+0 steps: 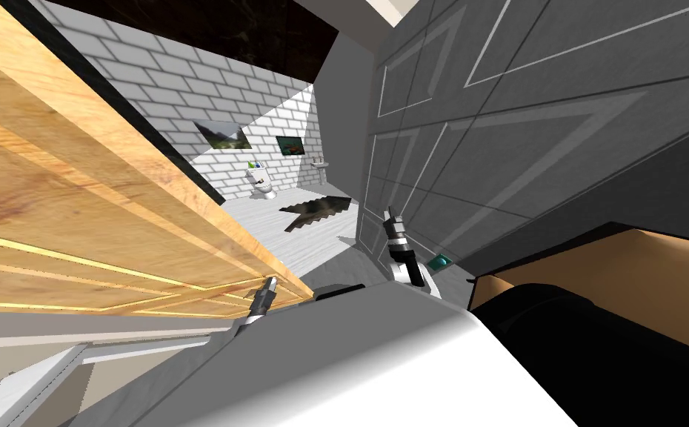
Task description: Pull the door open
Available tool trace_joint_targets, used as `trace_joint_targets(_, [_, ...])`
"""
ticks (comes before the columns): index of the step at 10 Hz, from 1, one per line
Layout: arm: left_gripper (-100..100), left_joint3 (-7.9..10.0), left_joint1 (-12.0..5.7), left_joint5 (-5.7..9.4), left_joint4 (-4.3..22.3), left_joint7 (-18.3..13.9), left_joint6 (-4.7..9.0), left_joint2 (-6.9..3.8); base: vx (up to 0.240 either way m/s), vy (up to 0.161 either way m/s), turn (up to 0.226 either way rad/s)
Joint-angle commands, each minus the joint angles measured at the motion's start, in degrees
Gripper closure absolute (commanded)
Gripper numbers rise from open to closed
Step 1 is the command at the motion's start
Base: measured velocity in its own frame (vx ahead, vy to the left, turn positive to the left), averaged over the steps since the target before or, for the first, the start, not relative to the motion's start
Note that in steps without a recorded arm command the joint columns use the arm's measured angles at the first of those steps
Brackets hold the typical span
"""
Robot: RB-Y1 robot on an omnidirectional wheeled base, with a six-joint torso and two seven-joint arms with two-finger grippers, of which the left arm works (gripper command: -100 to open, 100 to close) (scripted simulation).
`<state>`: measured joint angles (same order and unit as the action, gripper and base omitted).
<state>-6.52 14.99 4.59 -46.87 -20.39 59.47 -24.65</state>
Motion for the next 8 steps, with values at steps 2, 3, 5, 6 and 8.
trace_joint_targets(2, [100, -0.50, 0.61, -0.20, 0.7, -0.5, 1.53, -0.51, -0.124, 0.033, -0.113])
trace_joint_targets(3, [100, -0.68, 0.82, -0.26, 1.0, -0.8, 2.32, -0.81, -0.239, 0.054, -0.199])
trace_joint_targets(5, [100, -1.08, 1.32, -0.39, 1.8, -1.3, 4.09, -1.48, -0.220, 0.077, -0.163])
trace_joint_targets(6, [100, -1.28, 1.57, -0.45, 2.3, -1.6, 4.99, -1.83, -0.221, 0.080, -0.170])
trace_joint_targets(8, [100, -1.72, 2.10, -0.59, 3.1, -2.1, 6.92, -2.57, -0.240, 0.082, -0.164])
